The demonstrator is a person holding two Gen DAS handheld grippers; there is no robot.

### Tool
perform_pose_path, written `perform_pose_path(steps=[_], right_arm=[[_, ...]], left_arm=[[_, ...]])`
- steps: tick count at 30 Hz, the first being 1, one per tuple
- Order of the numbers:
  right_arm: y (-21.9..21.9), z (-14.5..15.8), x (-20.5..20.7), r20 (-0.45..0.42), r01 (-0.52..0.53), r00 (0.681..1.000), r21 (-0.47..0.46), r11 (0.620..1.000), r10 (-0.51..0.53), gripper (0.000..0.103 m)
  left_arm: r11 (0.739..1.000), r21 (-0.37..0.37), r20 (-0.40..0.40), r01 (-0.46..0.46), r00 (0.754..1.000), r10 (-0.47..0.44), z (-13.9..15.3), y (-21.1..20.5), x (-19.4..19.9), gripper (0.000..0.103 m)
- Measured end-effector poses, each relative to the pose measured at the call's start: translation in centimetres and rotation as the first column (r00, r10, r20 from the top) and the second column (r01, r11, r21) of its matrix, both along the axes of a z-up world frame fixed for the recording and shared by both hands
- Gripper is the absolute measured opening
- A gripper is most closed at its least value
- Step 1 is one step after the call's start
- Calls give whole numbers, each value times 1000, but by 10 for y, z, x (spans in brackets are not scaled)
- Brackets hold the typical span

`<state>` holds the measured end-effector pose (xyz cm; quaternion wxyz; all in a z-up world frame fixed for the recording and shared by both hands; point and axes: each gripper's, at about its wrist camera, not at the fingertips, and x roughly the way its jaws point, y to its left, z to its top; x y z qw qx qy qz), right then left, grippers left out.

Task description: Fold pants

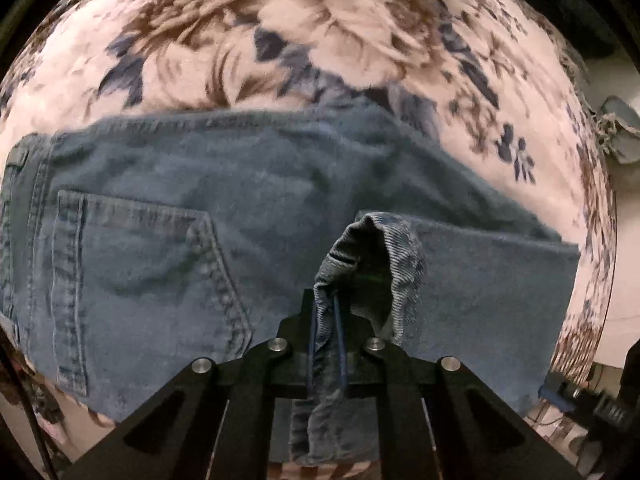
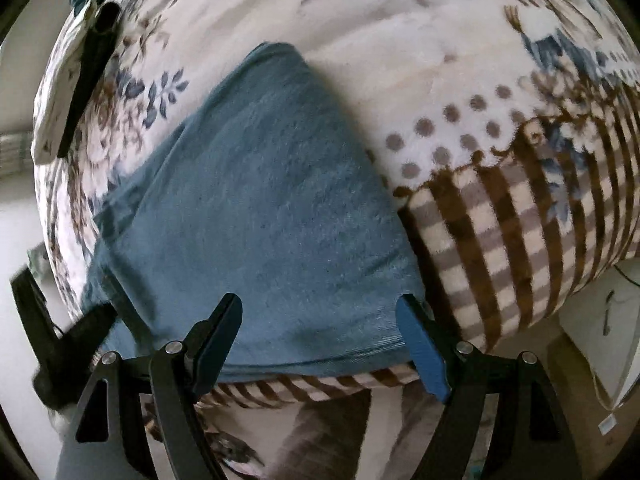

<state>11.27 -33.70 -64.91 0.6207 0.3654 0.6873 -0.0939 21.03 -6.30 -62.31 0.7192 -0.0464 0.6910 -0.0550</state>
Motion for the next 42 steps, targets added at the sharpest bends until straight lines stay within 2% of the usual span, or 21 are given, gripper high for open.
perform_pose_path(steps=[3, 6, 7, 8, 10, 12, 16, 19, 20, 21, 22, 25, 28, 30, 31, 33, 36, 37, 38, 39, 42], right_arm=[[3, -3, 4, -11, -7, 1000, 5, 1000, 7, 82], [4, -4, 7, -20, -18, 1000, 2, 1000, 18, 82], [5, -5, 9, -20, -19, 1000, 3, 1000, 19, 82], [5, -4, 9, -22, -21, 1000, 7, 1000, 21, 82], [8, -5, 11, -23, -26, 999, 12, 1000, 27, 82], [10, -4, 10, -30, -29, 999, 14, 999, 29, 82], [16, -8, 10, -47, -40, 998, 7, 999, 40, 82], [20, -11, 11, -64, -55, 996, -11, 998, 54, 82], [21, -12, 12, -67, -56, 996, -12, 998, 55, 82], [20, -12, 12, -70, -54, 996, -12, 998, 53, 82], [19, -12, 12, -72, -50, 996, -11, 999, 49, 82], [19, -11, 14, -75, -46, 996, -12, 999, 45, 82], [21, -10, 16, -73, -53, 996, -11, 999, 52, 82], [25, -6, 16, -61, -52, 997, 7, 999, 52, 82], [27, -4, 16, -58, -52, 997, 14, 999, 53, 82], [35, -2, 15, -66, -68, 995, 10, 998, 69, 82], [44, -4, 14, -80, -105, 991, -28, 994, 102, 81], [45, -5, 13, -94, -116, 989, -42, 992, 111, 79], [46, -7, 11, -113, -132, 986, -62, 989, 124, 77], [48, -8, 10, -127, -145, 983, -78, 986, 135, 70], [48, -13, 6, -189, -209, 965, -136, 968, 182, 60]], left_arm=[[1000, -11, 19, 12, 1000, -12, 3, 7, 19, 6], [1000, -31, -29, 3, 1000, -4, -2, 9, 29, 15], [997, -63, -58, -33, 998, 29, -3, 16, 30, 29], [993, -93, -84, -71, 994, 63, -3, 28, 28, 36], [970, -186, -126, -154, 983, 132, -2, 49, 22, 58], [954, -213, -155, -210, 972, 179, 2, 64, 12, 61], [954, -204, -182, -219, 966, 183, 6, 66, -8, 61], [985, -127, -144, -115, 985, 96, -3, 46, -25, 60], [991, -102, -130, -89, 989, 76, -5, 42, -26, 58], [996, -62, -125, -67, 990, 59, -7, 41, -29, 42], [998, -44, -129, -55, 990, 49, -8, 43, -31, 38], [992, 28, -155, -122, 980, 125, -8, 71, -37, 36], [964, -39, -166, -265, 953, 255, 4, 103, -38, 38], [951, -129, -151, -280, 954, 260, 18, 101, -31, 43], [951, -157, -147, -267, 958, 244, 22, 95, -28, 54], [959, -190, -147, -209, 972, 183, 24, 70, -20, 65], [985, -136, -165, -109, 983, 86, 5, 32, -11, 65], [995, -68, -170, -69, 984, 57, -3, 23, -9, 57], [997, -56, -167, -47, 985, 37, -8, 19, -12, 43], [999, -34, -167, -25, 986, 19, -10, 18, -16, 21], [999, -12, -144, 42, 989, -44, -10, 16, -29, 22]])
